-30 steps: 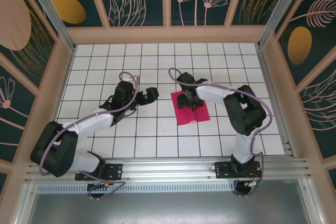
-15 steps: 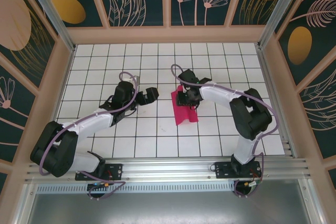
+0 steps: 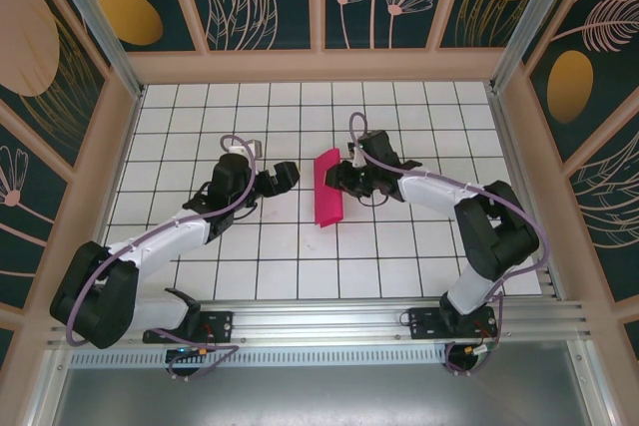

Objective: Fold a paper plane with a square sheet of paper (pick it up from the middle)
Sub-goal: Fold the square sheet of paper in half at the center of the table.

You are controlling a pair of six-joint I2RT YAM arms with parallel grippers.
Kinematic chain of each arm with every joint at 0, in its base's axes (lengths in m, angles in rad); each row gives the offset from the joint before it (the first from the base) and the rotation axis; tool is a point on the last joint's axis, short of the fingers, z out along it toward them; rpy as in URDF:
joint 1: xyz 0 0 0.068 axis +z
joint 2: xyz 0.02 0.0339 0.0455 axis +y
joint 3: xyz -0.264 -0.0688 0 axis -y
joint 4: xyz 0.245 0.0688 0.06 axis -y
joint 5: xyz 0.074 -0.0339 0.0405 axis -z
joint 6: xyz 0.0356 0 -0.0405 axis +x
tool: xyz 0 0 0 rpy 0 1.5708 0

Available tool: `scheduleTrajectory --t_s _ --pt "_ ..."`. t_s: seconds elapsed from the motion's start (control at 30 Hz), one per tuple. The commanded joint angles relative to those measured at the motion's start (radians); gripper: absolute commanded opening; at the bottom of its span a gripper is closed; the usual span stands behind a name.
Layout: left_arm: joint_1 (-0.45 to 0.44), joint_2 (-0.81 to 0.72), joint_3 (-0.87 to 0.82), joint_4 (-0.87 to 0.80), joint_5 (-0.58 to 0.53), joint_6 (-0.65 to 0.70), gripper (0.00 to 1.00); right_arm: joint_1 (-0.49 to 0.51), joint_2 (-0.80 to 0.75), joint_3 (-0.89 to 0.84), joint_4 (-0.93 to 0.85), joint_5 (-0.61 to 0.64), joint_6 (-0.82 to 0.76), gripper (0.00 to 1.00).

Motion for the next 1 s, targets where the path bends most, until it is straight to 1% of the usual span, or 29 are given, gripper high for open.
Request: scheduleTrajectory --t_s 0.0,0.03,0.07,0.13,0.17,0.27,0.33,0.43,0.5,0.77,0.87,0.97 --pt "-0.003 -0.003 0.011 0.002 0.03 0.014 0.99 -0.029 0.027 -0.025 0.033 0.023 0.032 0.42" --pt "-0.002 -0.001 0.012 0.005 0.038 0.013 0.99 -0.031 0.031 -0.03 0.025 0.032 0.025 0.42" --pt "-0.003 0.004 0.013 0.008 0.045 0.013 0.98 -0.032 0.033 -0.038 0.018 0.044 0.016 0.45" --pt "-0.003 0.012 0.018 0.014 0.057 0.011 0.98 -0.034 0.029 -0.048 0.002 0.077 0.003 0.48" --pt "-0.004 0.017 0.019 0.015 0.062 0.011 0.99 -0.038 0.027 -0.05 -0.009 0.094 -0.001 0.52" --pt "-0.004 0.029 0.028 0.018 0.075 0.011 0.99 -0.048 0.021 -0.056 -0.04 0.124 -0.019 0.52" --pt "-0.004 0.034 0.03 0.019 0.082 0.011 0.99 -0.057 0.015 -0.064 -0.055 0.144 -0.023 0.55" --pt "-0.004 0.04 0.035 0.021 0.096 0.017 0.98 -0.074 0.0 -0.078 -0.069 0.165 -0.03 0.63" --pt "-0.007 0.047 0.037 0.027 0.113 0.023 0.98 -0.085 -0.007 -0.088 -0.071 0.166 -0.035 0.63" --pt "-0.03 0.094 0.074 0.028 0.154 0.035 0.87 -0.136 -0.044 -0.124 -0.092 0.166 -0.059 0.72" --pt "-0.039 0.11 0.087 0.026 0.157 0.032 0.82 -0.159 -0.07 -0.14 -0.101 0.164 -0.076 0.73" --pt "-0.048 0.126 0.1 0.026 0.161 0.029 0.78 -0.186 -0.088 -0.159 -0.091 0.119 -0.091 0.73"
